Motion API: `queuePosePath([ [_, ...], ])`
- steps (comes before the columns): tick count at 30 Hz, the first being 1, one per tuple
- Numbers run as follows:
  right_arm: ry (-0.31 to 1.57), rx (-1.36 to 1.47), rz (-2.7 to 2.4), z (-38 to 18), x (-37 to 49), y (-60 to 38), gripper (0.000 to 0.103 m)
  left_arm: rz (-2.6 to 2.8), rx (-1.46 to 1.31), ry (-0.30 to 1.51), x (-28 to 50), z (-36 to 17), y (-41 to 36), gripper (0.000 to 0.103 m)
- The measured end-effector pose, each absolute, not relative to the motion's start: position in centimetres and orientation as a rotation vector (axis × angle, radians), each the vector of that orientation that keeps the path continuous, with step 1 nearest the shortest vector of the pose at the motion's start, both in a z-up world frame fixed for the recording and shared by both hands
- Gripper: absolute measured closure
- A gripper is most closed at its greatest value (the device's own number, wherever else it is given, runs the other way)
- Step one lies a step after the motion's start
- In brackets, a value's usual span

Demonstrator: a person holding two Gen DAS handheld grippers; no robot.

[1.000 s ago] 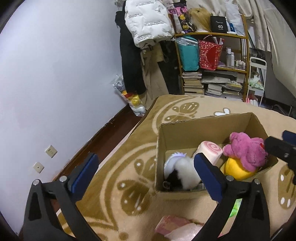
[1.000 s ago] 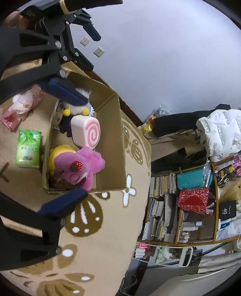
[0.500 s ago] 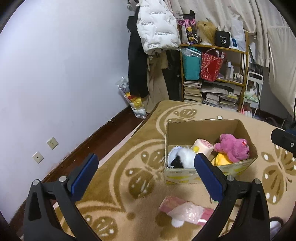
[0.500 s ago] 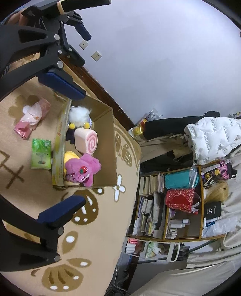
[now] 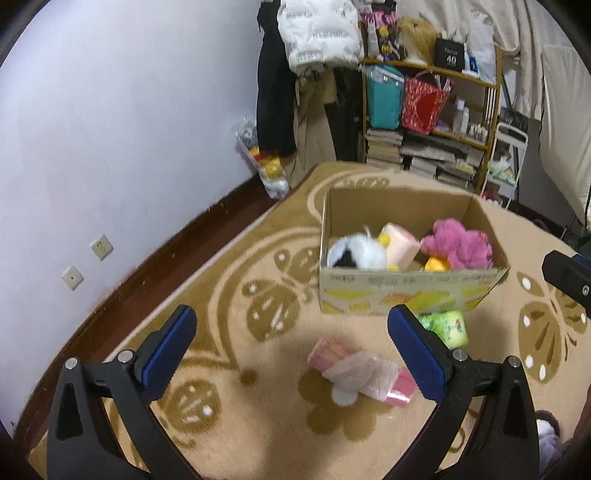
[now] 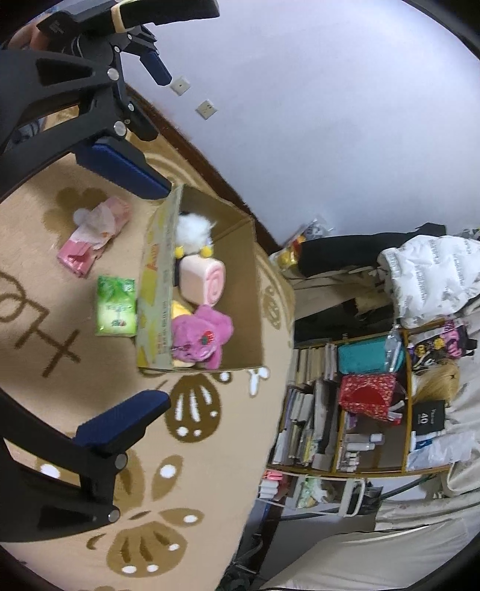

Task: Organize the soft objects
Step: 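Move both tools back toward the pink tissue pack and green tissue pack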

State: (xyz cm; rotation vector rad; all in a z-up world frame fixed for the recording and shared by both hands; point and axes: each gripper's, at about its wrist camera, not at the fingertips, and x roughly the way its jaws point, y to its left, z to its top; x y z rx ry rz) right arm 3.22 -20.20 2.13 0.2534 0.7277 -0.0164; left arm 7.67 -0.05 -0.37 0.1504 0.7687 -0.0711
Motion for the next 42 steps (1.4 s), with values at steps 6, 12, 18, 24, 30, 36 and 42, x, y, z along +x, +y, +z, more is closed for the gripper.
queuePosePath([
  [6, 0.776, 0.264, -0.025, -1.4, 3.6, -20.6, 0.000, -0.065, 0.156, 0.824, 8.9, -2.6, -0.6, 0.001],
  [12, 0.825, 0.281, -0.029, -4.7, 4.6, -21.3, 0.000, -0.055, 0.141, 0.884, 10.3, -4.5, -0.6, 0.001],
  [18, 0.875, 0.298, -0.032, -7.5, 6.0, -21.3, 0.000, -0.055, 0.132, 0.922, 11.5, -6.0, -1.1, 0.001],
  [24, 0.907, 0.292, -0.020, -9.4, 7.5, -20.9, 0.000, -0.061, 0.139, 0.956, 12.5, -7.5, -1.7, 0.001],
  [30, 0.943, 0.286, -0.002, -11.4, 8.8, -20.5, 0.000, -0.061, 0.137, 0.989, 13.5, -8.8, -2.1, 0.001],
  [36, 0.971, 0.302, 0.011, -13.1, 9.7, -20.3, 0.000, -0.070, 0.127, 1.050, 14.5, -10.8, -2.3, 0.001],
  [42, 0.991, 0.305, 0.027, -14.2, 10.5, -19.9, 0.000, -0.051, 0.170, 1.054, 15.0, -11.7, -2.8, 0.001],
])
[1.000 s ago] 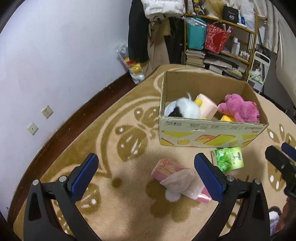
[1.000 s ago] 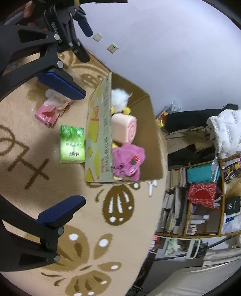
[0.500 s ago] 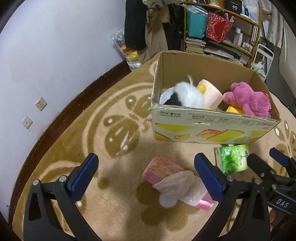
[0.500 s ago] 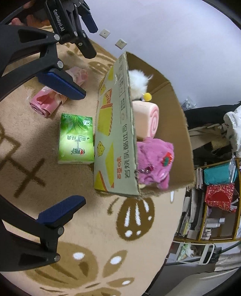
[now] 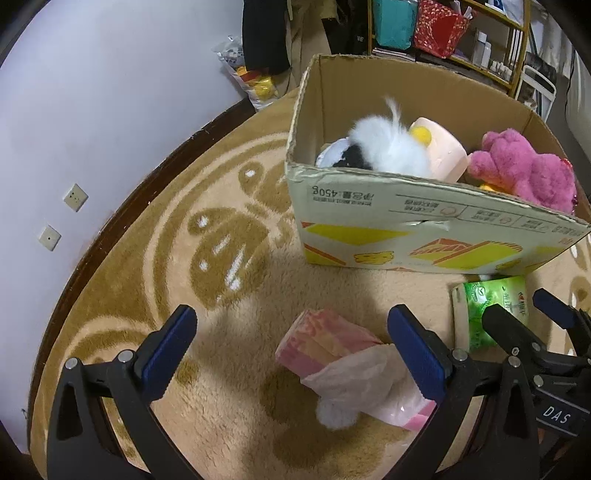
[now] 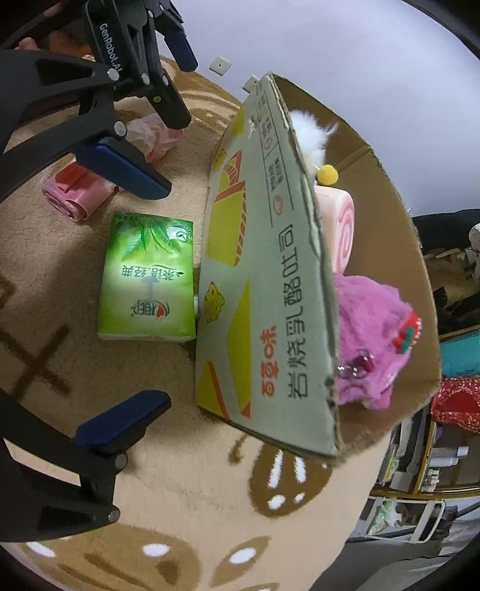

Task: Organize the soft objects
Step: 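Move both tools back toward the pink tissue pack and green tissue pack, then grasp the pink bagged tissue pack with the left tool while the right tool grasps the green tissue pack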

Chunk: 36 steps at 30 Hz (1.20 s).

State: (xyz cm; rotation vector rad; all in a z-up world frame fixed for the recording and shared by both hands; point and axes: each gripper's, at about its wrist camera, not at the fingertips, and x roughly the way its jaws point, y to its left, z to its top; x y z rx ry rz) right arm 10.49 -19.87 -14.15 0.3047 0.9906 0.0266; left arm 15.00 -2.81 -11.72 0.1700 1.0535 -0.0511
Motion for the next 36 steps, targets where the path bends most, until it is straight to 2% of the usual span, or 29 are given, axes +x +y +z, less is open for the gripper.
queuePosePath([
  [36, 1.080, 0.156, 0.045, -17.6, 12.2, -15.9, 0.000, -0.098, 0.099, 1.304, 16.8, -18.0, -2.0, 0.002],
])
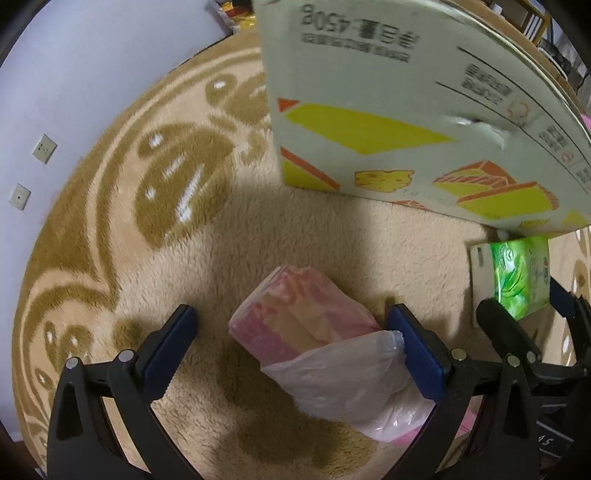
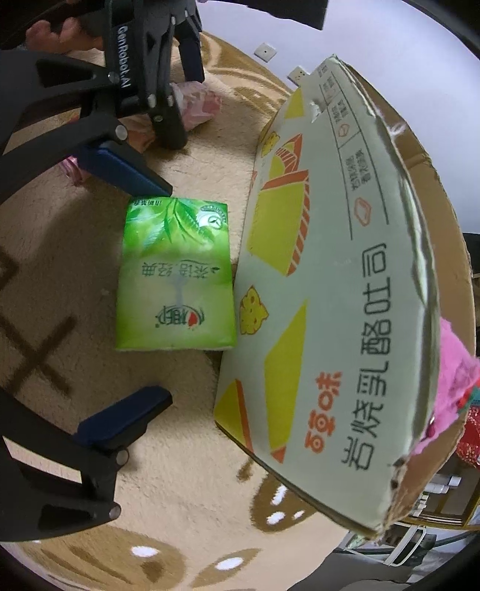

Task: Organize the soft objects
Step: 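Grasp the pink bagged tissue pack with the left tool while the right tool grasps the green tissue pack, then lift and carry both tissue packs with both tools over the box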

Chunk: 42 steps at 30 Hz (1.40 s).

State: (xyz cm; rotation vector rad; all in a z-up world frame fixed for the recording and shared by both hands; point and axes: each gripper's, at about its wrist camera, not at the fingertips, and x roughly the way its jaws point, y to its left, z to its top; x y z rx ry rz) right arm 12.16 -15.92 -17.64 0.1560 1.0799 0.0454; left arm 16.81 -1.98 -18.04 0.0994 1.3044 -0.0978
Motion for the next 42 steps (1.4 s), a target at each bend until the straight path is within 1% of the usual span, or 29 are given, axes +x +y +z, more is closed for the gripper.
queuePosePath([
  [6, 1.073, 0.183, 0.042, -17.4, 11.9, -16.4, 0.000, -0.085, 0.098, 1.348, 16.5, -18.5, -1.8, 0.002],
  [9, 1.069, 0.199, 0.032, -17.4, 12.0, -16.6, 0.003, -0.090, 0.101, 1.351, 15.7, -18.6, -1.7, 0.009],
  [12, 1.067, 0.210, 0.019, -17.2, 11.9, -17.0, 0.008, -0.100, 0.105, 1.346, 15.1, -18.5, -1.8, 0.023],
  [13, 1.064, 0.211, 0.015, -17.2, 12.0, -16.9, 0.013, -0.102, 0.114, 1.340, 14.9, -18.4, -1.9, 0.027],
  [14, 1.060, 0.212, 0.009, -17.1, 11.9, -17.0, 0.016, -0.102, 0.123, 1.333, 14.8, -18.2, -2.0, 0.030],
  [16, 1.060, 0.216, 0.002, -16.9, 11.9, -17.5, 0.020, -0.107, 0.145, 1.319, 14.4, -18.1, -2.1, 0.035],
  [17, 1.059, 0.221, -0.002, -16.9, 11.9, -17.6, 0.021, -0.106, 0.150, 1.313, 14.8, -17.7, -2.2, 0.040],
  [21, 1.068, 0.225, -0.002, -16.7, 11.9, -17.7, 0.021, -0.109, 0.142, 1.291, 14.3, -17.1, -1.6, 0.047],
  [24, 1.067, 0.219, -0.004, -16.3, 11.7, -18.4, 0.022, -0.116, 0.140, 1.258, 14.6, -16.3, -1.2, 0.056],
  [26, 1.068, 0.224, -0.008, -16.2, 11.7, -18.5, 0.022, -0.124, 0.142, 1.228, 14.8, -15.7, -1.0, 0.070],
  [29, 1.070, 0.238, -0.013, -16.0, 11.6, -18.4, 0.023, -0.135, 0.127, 1.189, 15.5, -14.6, -0.7, 0.078],
  [34, 1.062, 0.257, -0.013, -15.5, 11.1, -18.9, 0.024, -0.155, 0.106, 1.159, 15.5, -14.1, -0.2, 0.084],
  [35, 1.060, 0.261, -0.013, -15.3, 11.0, -19.0, 0.024, -0.165, 0.098, 1.155, 15.1, -13.8, -1.5, 0.084],
  [39, 1.058, 0.260, -0.015, -15.1, 10.5, -19.3, 0.024, -0.180, 0.105, 1.143, 14.8, -13.5, -1.7, 0.085],
  [42, 1.054, 0.268, -0.015, -14.8, 10.3, -19.5, 0.024, -0.181, 0.131, 1.123, 14.2, -13.0, -3.5, 0.086],
])
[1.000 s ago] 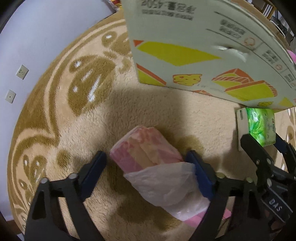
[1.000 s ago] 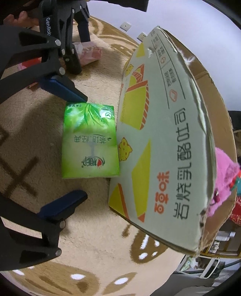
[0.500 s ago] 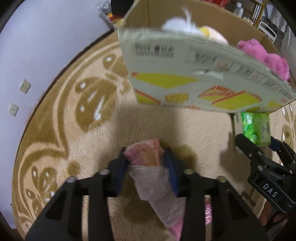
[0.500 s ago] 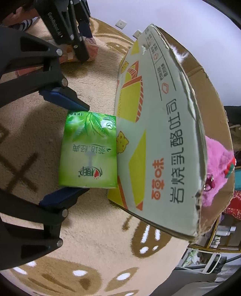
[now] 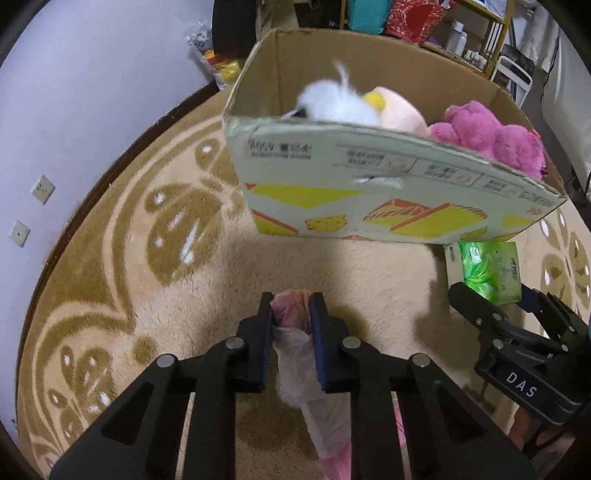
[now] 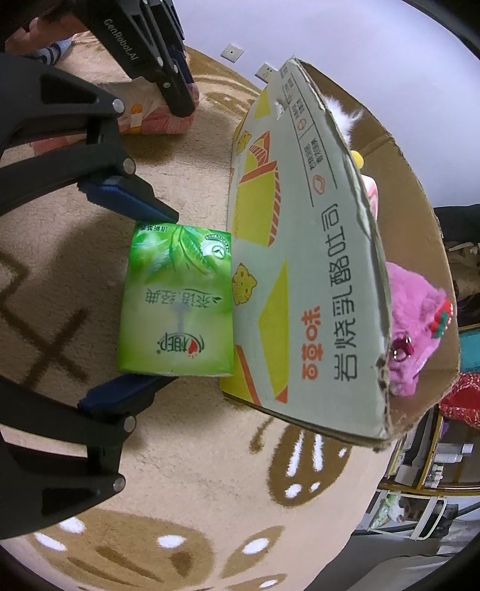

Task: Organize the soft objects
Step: 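Lift and carry both tissue packs with both tools over the box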

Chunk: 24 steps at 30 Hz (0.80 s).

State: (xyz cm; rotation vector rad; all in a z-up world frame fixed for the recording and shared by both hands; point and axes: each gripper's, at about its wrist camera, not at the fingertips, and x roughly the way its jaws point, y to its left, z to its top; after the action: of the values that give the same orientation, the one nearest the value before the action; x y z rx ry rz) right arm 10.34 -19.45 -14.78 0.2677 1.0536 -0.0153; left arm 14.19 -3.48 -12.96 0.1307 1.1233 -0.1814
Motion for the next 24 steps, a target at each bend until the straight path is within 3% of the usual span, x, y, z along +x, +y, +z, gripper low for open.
queuePosePath([
  [24, 0.937, 0.314, -0.006, -9.5, 5.4, -21.1, 0.024, -0.144, 0.110, 0.931, 11.4, -7.1, -1.6, 0.089],
])
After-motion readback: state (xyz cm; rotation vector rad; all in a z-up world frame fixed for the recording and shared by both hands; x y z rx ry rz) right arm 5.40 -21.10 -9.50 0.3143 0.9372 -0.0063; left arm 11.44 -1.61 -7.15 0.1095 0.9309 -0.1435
